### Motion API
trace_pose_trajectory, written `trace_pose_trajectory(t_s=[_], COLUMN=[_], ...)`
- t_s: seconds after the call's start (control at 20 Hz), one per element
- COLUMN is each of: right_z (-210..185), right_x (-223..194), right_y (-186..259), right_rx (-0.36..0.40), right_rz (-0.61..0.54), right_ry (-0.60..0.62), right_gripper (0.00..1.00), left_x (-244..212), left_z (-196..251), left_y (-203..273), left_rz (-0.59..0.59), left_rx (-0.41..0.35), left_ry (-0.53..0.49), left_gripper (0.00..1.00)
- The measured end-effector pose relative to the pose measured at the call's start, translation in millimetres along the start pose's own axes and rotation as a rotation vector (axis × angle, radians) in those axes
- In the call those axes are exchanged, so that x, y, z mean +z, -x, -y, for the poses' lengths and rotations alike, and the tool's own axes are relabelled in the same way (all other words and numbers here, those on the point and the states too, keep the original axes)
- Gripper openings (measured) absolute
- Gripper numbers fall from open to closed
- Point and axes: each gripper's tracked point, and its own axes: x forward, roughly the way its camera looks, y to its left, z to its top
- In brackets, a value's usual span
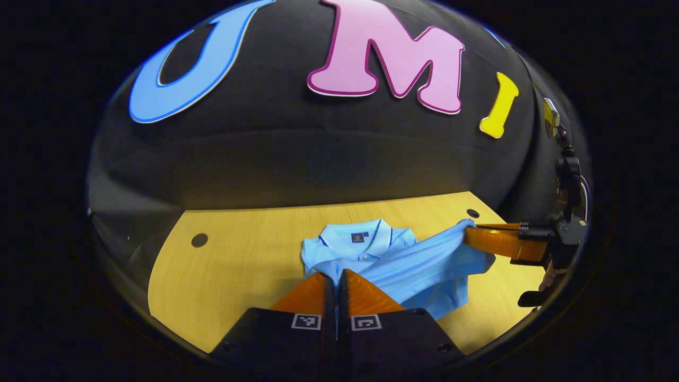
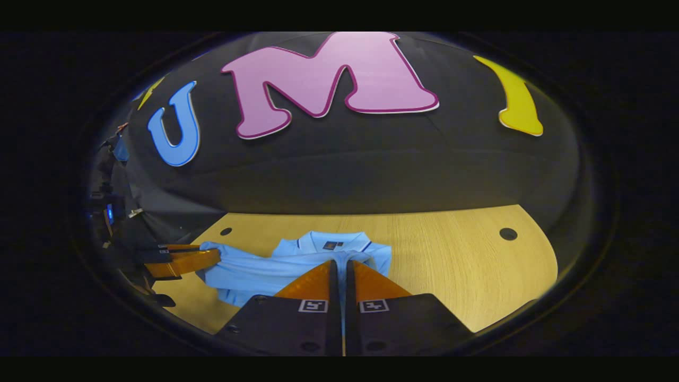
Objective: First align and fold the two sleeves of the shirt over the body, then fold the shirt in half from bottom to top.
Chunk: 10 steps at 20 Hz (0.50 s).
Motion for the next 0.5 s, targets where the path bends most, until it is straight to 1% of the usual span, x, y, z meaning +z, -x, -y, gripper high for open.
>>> trace_pose_trajectory(t_s=[0.1,0.2,0.25,0.3,0.35,0.4,0.45,0.5], right_z=[11,22,28,33,37,41,45,51], right_x=[18,21,20,17,13,10,3,-3], right_y=[-50,-89,-104,-117,-131,-143,-152,-160], right_rx=[-0.011,-0.027,-0.036,-0.045,-0.05,-0.06,-0.08,-0.106], right_rz=[0.026,0.022,0.02,0.012,0.003,-0.005,-0.017,-0.03], right_ry=[0.004,0.013,0.014,0.006,-0.007,-0.015,-0.01,0.003], right_gripper=[0.07,0.07,0.12,0.12,0.12,0.07,0.09,0.1], left_x=[23,29,30,30,29,28,24,16], left_z=[-13,-23,-28,-32,-37,-40,-46,-50], left_y=[-56,-95,-111,-127,-142,-156,-167,-174], left_rz=[0.023,0.019,0.017,0.018,0.021,0.021,0.008,-0.022], left_rx=[-0.003,-0.004,-0.001,0.002,0.011,0.014,0.035,0.036], left_ry=[-0.037,-0.035,-0.037,-0.041,-0.049,-0.063,-0.085,-0.106], left_gripper=[0.06,0.06,0.06,0.06,0.01,0.06,0.07,0.14])
